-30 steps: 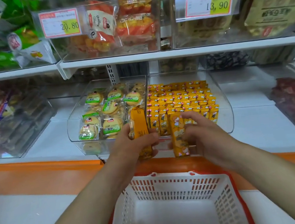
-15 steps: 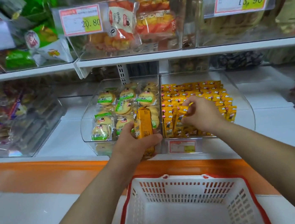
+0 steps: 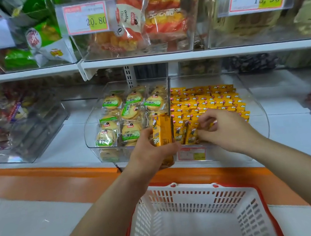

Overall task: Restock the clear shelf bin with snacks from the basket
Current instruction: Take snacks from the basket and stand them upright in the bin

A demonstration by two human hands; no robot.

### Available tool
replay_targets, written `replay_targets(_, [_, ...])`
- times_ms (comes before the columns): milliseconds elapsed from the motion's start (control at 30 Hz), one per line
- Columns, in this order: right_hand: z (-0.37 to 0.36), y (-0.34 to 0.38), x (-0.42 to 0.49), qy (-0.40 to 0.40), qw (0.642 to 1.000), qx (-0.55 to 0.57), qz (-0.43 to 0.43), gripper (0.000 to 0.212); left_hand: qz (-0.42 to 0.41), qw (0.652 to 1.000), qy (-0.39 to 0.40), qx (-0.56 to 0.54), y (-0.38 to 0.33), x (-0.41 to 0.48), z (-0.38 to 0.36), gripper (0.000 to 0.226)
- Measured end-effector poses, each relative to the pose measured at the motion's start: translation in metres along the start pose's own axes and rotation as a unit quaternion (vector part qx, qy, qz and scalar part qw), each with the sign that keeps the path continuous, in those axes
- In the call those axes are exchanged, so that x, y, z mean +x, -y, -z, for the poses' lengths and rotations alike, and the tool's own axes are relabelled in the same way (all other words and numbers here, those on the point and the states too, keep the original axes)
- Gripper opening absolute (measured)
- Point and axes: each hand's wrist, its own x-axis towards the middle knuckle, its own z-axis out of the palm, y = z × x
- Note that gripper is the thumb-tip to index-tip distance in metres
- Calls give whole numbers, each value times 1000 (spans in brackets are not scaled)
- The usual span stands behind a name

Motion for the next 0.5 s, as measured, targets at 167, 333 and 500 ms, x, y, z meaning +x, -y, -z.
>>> replay_targets(167, [22, 24, -49, 65, 959, 275, -11, 12, 7, 999, 23, 22, 11, 1, -20, 68])
replay_targets(333, [12, 37, -60, 70, 954, 288, -50, 35, -39, 995, 47, 75, 20, -6, -49, 71])
replay_targets(500, [19, 20, -55, 63, 928, 357, -89, 36, -27, 998, 52, 22, 18, -11, -66, 77])
